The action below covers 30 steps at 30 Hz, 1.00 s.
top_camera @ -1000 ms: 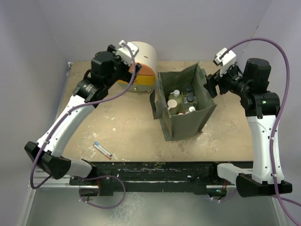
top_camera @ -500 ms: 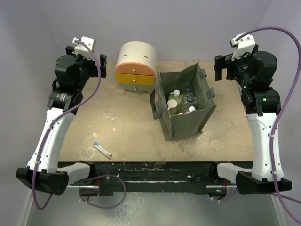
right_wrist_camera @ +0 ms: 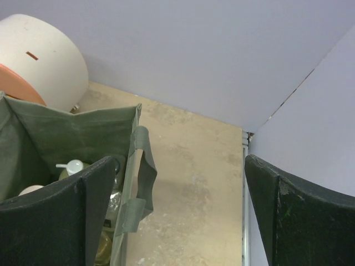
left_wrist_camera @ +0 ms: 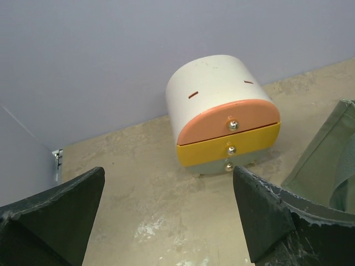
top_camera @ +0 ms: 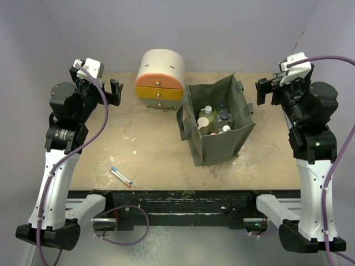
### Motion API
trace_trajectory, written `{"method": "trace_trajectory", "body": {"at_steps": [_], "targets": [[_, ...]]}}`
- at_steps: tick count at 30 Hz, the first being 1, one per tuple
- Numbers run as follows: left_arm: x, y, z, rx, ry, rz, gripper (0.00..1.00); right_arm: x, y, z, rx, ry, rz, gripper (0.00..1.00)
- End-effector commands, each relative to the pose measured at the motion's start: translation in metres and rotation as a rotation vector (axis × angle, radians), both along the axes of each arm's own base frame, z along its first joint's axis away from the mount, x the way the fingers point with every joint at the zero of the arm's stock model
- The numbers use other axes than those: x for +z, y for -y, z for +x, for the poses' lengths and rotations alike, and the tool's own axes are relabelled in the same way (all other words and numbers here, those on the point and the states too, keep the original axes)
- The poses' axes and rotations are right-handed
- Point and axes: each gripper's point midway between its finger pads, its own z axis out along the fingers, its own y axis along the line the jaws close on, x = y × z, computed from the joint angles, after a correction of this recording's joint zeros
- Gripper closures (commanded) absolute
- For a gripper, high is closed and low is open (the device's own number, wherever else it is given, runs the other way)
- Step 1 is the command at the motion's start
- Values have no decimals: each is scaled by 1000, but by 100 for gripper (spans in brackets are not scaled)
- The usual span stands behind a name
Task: Place the personal care products into the canvas bag
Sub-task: Reset both arms
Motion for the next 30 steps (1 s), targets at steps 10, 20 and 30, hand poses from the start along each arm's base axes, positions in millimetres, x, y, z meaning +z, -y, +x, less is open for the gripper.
{"method": "trace_trajectory", "body": {"at_steps": [10, 20, 30], "targets": [[3, -8, -38, 2, 19, -26, 1, -6, 21, -24, -113, 21, 1, 0], [5, -20, -48, 8, 35, -74, 1, -21, 26, -37, -141, -21, 0, 0], [-22, -29, -42, 6, -2, -2, 1, -19, 32, -46, -166, -5, -20, 0]]}}
